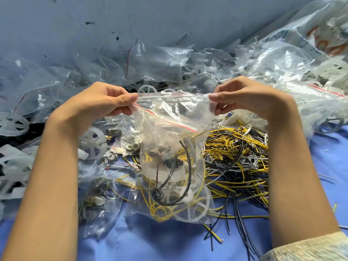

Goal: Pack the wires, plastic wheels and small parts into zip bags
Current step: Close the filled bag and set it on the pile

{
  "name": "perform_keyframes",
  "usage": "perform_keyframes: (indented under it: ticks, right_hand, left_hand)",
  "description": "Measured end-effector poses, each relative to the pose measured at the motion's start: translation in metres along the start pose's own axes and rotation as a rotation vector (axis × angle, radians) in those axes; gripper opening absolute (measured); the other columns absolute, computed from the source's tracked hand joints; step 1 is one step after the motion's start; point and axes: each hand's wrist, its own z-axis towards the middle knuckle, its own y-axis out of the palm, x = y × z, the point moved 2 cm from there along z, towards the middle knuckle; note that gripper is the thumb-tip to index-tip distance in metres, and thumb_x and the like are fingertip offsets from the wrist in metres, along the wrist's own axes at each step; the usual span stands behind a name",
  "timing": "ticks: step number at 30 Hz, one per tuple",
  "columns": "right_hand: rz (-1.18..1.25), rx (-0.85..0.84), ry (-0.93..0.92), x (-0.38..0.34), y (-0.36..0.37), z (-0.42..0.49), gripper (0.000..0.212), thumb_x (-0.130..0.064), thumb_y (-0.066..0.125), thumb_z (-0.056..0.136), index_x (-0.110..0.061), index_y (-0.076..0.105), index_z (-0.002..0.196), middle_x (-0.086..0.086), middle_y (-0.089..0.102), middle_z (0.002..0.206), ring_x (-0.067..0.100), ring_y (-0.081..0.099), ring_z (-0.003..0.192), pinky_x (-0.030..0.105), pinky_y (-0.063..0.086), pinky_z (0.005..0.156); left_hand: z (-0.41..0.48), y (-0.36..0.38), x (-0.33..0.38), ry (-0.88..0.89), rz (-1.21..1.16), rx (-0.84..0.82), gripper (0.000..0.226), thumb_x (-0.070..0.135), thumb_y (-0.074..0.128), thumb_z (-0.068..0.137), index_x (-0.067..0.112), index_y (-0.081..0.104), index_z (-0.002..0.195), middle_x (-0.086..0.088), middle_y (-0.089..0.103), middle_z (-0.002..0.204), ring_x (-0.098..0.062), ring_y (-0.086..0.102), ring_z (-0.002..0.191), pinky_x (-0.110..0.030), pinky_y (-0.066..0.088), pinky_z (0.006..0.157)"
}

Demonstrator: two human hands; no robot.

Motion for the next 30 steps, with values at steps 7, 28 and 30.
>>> perform_keyframes:
  ticks: [7, 28, 30]
  right_hand:
    - [0.051, 0.029, -0.056, 0.002, -0.003, -0.001, 0.028, -0.039, 0.069, 0.069, -0.013, 0.074, 0.079, 0.01, 0.072, 0.083, 0.014, 0.067, 0.077, 0.024, 0.055, 0.078]
    - [0.007, 0.081, -0.069, -0.006, 0.004, 0.007, 0.027, -0.038, 0.069, 0.069, -0.014, 0.075, 0.079, -0.003, 0.072, 0.07, 0.007, 0.064, 0.068, 0.019, 0.054, 0.072]
    - [-0.001, 0.103, -0.071, -0.008, 0.007, 0.009, 0.019, -0.029, 0.07, 0.076, -0.011, 0.074, 0.081, -0.003, 0.07, 0.068, 0.008, 0.063, 0.067, 0.018, 0.053, 0.07]
  left_hand:
    - [0.002, 0.002, 0.0, 0.022, 0.02, 0.104, 0.017, 0.02, 0.061, 0.089, 0.01, 0.065, 0.075, 0.005, 0.061, 0.058, -0.006, 0.049, 0.061, -0.016, 0.038, 0.064]
    - [0.003, -0.007, -0.007, -0.016, 0.043, 0.059, 0.017, 0.035, 0.068, 0.072, 0.02, 0.072, 0.077, 0.005, 0.068, 0.067, -0.003, 0.056, 0.065, -0.018, 0.044, 0.072]
    - [0.006, -0.002, -0.006, -0.007, 0.103, 0.103, 0.013, 0.028, 0.067, 0.083, 0.021, 0.07, 0.073, 0.004, 0.064, 0.066, -0.002, 0.052, 0.061, -0.021, 0.04, 0.07]
